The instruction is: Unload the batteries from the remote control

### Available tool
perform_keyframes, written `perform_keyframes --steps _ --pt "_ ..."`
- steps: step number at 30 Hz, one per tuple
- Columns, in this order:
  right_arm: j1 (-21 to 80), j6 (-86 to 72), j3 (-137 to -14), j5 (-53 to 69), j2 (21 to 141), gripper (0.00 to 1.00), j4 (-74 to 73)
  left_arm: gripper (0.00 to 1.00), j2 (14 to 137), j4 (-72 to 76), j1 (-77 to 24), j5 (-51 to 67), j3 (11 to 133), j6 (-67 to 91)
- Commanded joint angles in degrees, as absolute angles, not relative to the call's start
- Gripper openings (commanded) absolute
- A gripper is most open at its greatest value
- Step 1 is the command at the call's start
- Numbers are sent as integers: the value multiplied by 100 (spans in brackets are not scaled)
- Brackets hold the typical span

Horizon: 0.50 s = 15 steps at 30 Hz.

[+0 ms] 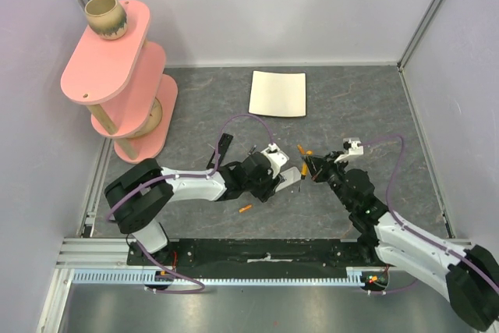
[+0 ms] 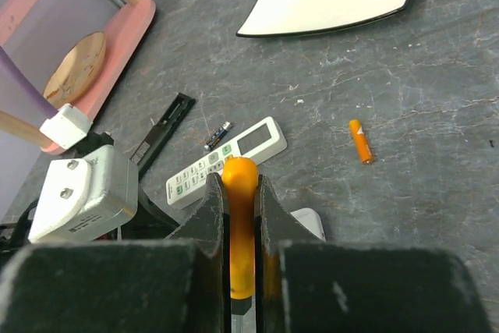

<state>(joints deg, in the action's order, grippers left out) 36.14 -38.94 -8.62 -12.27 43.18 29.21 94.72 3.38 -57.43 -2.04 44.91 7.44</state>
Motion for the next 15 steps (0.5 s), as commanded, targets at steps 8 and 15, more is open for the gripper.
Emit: perform_keyframes --steps 8,15 --pt "3621 -3832 -1037 -1002 5660 0 4825 76 9370 412 -5686 -26 3991 905" --pt "3726 -3797 -1362 -958 6336 0 5246 54 9483 633 -5686 281 3841 888"
